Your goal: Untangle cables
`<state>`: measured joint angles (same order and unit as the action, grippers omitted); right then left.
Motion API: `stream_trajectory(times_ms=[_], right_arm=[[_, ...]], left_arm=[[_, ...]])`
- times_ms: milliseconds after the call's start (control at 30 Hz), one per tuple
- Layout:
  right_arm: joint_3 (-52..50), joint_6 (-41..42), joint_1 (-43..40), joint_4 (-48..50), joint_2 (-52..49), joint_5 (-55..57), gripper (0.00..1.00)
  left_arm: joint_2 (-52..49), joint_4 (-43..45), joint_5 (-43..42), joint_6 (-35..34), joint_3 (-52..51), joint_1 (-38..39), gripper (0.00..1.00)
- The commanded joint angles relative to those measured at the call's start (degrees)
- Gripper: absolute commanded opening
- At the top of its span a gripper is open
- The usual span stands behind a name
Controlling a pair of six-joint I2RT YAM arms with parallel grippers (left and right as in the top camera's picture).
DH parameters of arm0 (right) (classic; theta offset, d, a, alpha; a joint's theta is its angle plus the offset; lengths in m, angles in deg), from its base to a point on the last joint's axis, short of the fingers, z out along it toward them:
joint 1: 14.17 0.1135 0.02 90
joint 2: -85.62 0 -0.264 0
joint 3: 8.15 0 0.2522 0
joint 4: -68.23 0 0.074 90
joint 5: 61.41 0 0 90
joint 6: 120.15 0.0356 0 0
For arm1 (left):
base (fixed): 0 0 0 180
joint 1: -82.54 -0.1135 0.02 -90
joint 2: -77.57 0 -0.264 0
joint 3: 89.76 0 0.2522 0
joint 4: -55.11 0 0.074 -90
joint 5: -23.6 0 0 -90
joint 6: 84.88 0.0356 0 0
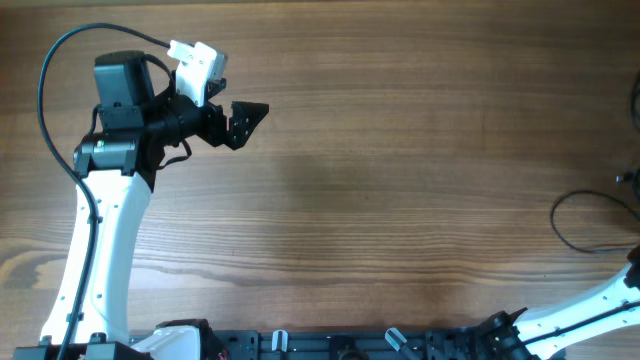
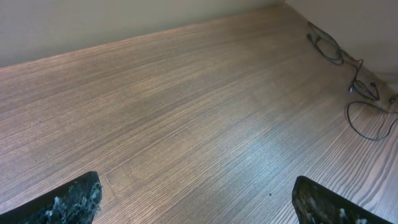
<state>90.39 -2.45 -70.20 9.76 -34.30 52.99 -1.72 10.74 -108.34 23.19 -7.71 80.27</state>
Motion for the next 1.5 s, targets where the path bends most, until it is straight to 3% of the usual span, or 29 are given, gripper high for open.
stream_trajectory(times_ms=[0,100,133,167,267,300,533,1100,1467], right_arm=[[-0.15,-0.72,0.17,0.22,-1.27,-0.50,0.08],[-0.15,-0.72,0.17,0.26,-1.27,-1.42,0.11],[-0.15,-0.72,0.17,0.24,-1.27,-1.60,0.21],[-0.13,-0.70,0.17,0.11,-1.27,-1.60,0.24],[0.90,-0.50,0.17,-1.25,-1.25,-3.04,0.52],[1.53,-0.24,0.17,-2.01,-1.22,-3.08,0.53],[5.38,2.34,0.17,-7.76,1.64,-3.04,0.55],[5.55,5.90,0.59,-14.03,21.59,-6.21,0.63],[5.55,5.27,11.69,-14.95,35.12,-7.10,0.68]], left_arm=[[-0.44,0.35,-1.07,-0.57,0.83,-0.09,1.00],[-0.44,0.59,-1.09,-0.57,0.83,-0.09,1.00],[-0.44,0.63,-1.09,-0.57,0.83,-0.09,1.00],[-0.44,0.63,-1.09,-0.57,0.83,-0.09,1.00],[-0.44,0.66,-1.09,-0.57,0.83,-0.09,1.00],[-0.44,0.68,-1.09,-0.57,0.83,-0.09,1.00],[-0.44,1.03,-1.09,-0.55,0.83,0.28,1.00],[-0.44,1.36,0.44,-0.50,0.83,0.22,1.00],[-0.44,1.44,0.48,-0.50,0.83,0.22,1.00]])
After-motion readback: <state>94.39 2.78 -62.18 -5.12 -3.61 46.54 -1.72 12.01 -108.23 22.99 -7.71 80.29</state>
